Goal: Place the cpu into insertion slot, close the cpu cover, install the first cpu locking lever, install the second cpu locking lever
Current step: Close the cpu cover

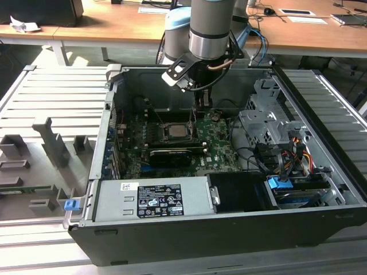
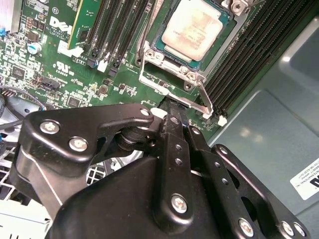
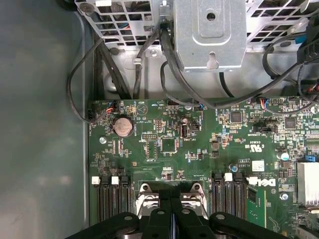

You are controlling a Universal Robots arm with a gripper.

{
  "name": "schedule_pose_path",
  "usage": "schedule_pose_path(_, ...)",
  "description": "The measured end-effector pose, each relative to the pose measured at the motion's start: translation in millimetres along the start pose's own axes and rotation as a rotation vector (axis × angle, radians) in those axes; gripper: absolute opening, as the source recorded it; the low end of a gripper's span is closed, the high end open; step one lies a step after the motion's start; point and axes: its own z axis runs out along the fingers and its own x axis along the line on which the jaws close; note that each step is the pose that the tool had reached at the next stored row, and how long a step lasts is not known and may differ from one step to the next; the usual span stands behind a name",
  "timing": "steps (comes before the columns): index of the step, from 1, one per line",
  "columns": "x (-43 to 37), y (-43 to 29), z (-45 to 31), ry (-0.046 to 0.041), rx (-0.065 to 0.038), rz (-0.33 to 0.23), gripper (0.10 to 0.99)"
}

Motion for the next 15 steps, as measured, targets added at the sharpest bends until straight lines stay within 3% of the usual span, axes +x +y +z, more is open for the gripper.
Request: schedule_pose_path(15,-0.1,-4.2,0.1,0.0,0.0,0.0,0.106)
